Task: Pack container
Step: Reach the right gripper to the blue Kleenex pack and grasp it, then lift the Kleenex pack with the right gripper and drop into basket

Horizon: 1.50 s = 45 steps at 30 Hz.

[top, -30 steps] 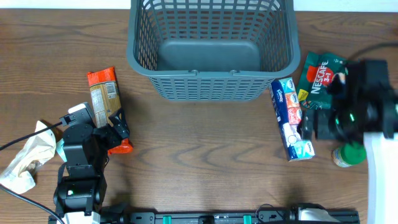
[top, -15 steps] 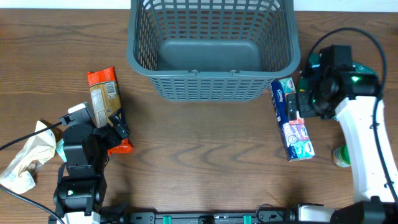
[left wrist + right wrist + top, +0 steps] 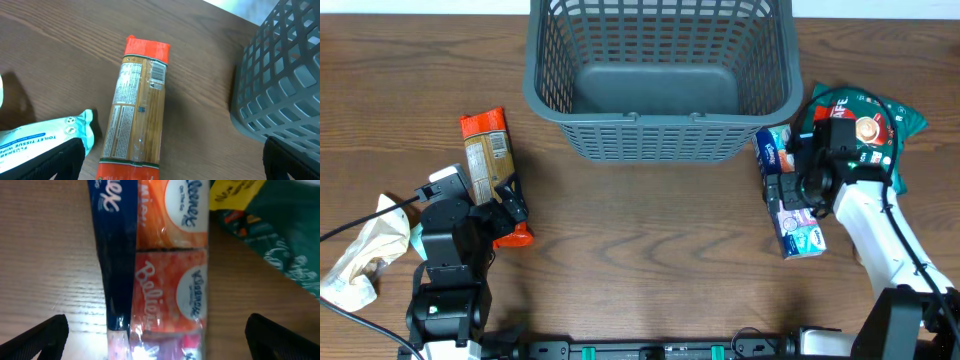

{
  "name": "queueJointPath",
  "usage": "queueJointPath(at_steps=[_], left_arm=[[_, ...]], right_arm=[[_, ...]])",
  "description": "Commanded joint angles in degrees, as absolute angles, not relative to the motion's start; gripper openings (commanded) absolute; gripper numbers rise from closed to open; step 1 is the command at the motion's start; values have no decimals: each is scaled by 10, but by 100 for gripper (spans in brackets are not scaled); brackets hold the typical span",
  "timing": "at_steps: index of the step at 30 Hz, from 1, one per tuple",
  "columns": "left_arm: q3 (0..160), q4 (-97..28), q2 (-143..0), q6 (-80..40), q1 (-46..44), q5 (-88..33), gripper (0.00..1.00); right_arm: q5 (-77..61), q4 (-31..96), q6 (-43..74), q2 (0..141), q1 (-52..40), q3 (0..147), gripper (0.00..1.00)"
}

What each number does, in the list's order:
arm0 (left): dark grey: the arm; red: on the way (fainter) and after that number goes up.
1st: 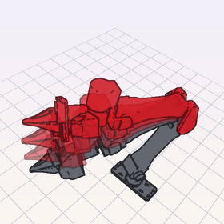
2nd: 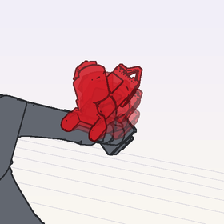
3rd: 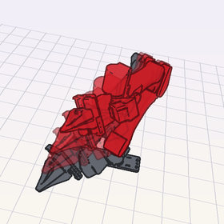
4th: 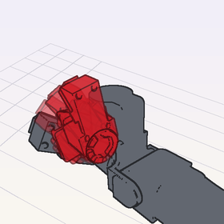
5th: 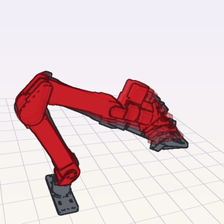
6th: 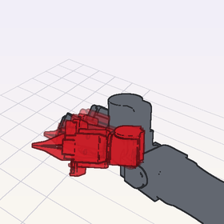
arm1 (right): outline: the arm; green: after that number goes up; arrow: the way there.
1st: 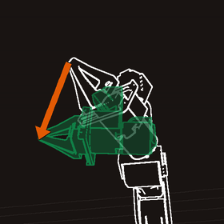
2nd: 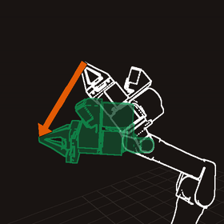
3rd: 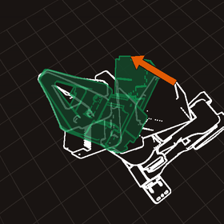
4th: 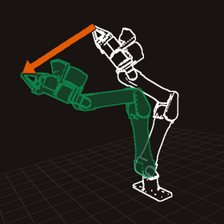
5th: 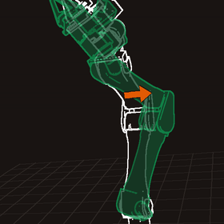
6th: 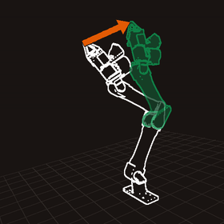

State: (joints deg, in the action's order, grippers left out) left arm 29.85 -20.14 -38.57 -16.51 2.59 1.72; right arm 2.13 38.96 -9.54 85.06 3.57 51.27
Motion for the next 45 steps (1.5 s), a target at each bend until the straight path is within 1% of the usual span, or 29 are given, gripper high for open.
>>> queueJointPath(at_steps=[1, 7, 11, 12, 14, 15, 16, 17, 18, 20, 21, 25, 29, 33, 34, 38, 41, 45], left_arm=[[312, -201, -383, -166, 29, 20, 99], [312, -201, -383, -166, 29, 20, 99], [312, -201, -383, -166, 29, 20, 98], [312, -201, -383, -166, 29, 20, 99], [312, -201, -383, -166, 29, 20, 99], [312, -201, -383, -166, 29, 20, 99], [312, -201, -383, -166, 29, 20, 99], [312, -201, -383, -166, 29, 20, 99], [312, -201, -383, -166, 29, 20, 99], [312, -201, -383, -166, 29, 20, 99], [312, -201, -383, -166, 29, 20, 99], [312, -201, -383, -166, 29, 20, 99], [312, -201, -383, -166, 29, 20, 99], [312, -201, -383, -166, 29, 20, 99], [312, -201, -383, -166, 29, 20, 99], [312, -201, -383, -166, 29, 20, 99], [312, -201, -383, -166, 29, 20, 99], [312, -201, -383, -166, 29, 20, 99]], right_arm=[[1, 370, -101, 876, 47, 498, 99], [-3, 337, -99, 950, 51, 498, 99], [-3, 316, -77, 989, 51, 498, 99], [-3, 314, -73, 993, 51, 498, 95], [-3, 312, -72, 995, 51, 498, 81], [-3, 312, -70, 994, 51, 499, 72], [-2, 312, -66, 992, 52, 499, 60], [-2, 312, -60, 990, 52, 499, 31], [-2, 312, -50, 989, 52, 499, 20], [-2, 310, -34, 983, 52, 499, 5], [-2, 311, -24, 980, 52, 501, 1], [-2, 339, 6, 952, 52, 530, 1], [5, 380, 30, 902, 58, 595, 1], [87, 415, 180, 853, 86, 668, 1], [90, 425, 215, 843, 96, 685, 1], [81, 462, 289, 816, 130, 739, 1], [66, 480, 290, 804, 137, 783, 1], [33, 492, 228, 799, 128, 870, 1]])
